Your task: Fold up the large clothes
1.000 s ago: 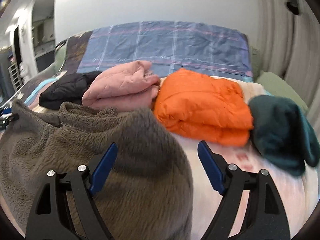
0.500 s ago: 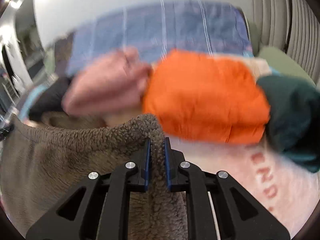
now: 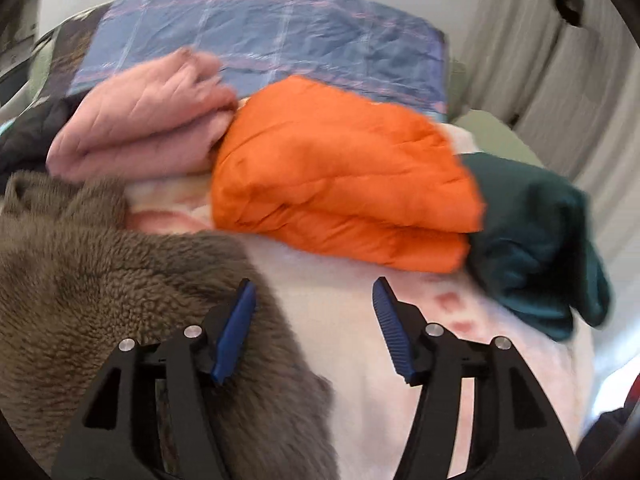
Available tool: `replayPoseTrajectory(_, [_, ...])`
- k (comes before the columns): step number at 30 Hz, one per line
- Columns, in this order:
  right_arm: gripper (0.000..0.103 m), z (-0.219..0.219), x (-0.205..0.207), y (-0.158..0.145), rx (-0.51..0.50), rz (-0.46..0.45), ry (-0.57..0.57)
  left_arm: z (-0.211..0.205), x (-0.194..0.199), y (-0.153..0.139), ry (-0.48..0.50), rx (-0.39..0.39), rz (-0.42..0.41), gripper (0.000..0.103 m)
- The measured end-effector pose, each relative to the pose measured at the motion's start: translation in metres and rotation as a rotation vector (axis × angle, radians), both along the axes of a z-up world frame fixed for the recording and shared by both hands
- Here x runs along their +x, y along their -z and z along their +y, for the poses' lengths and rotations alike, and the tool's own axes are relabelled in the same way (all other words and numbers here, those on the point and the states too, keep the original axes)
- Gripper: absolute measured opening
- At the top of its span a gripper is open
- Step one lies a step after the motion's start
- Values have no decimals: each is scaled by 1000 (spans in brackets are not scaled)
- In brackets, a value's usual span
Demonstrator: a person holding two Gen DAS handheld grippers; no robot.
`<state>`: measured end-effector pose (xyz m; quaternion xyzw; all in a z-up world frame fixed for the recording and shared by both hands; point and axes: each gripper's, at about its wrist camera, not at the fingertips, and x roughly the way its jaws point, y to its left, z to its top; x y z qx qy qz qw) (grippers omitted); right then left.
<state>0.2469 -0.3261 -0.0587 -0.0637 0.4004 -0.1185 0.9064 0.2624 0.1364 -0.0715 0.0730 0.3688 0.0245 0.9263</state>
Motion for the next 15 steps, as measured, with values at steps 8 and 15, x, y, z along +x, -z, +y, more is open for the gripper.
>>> replayPoseTrajectory(8, [62,71,-30,-47,388,-78,-197,-107,-33,-59,277,-162,-76,54])
replayPoseTrajectory(15, [71,93,-9,47,305,125,-172,-161,-4,50,214,14,175,71])
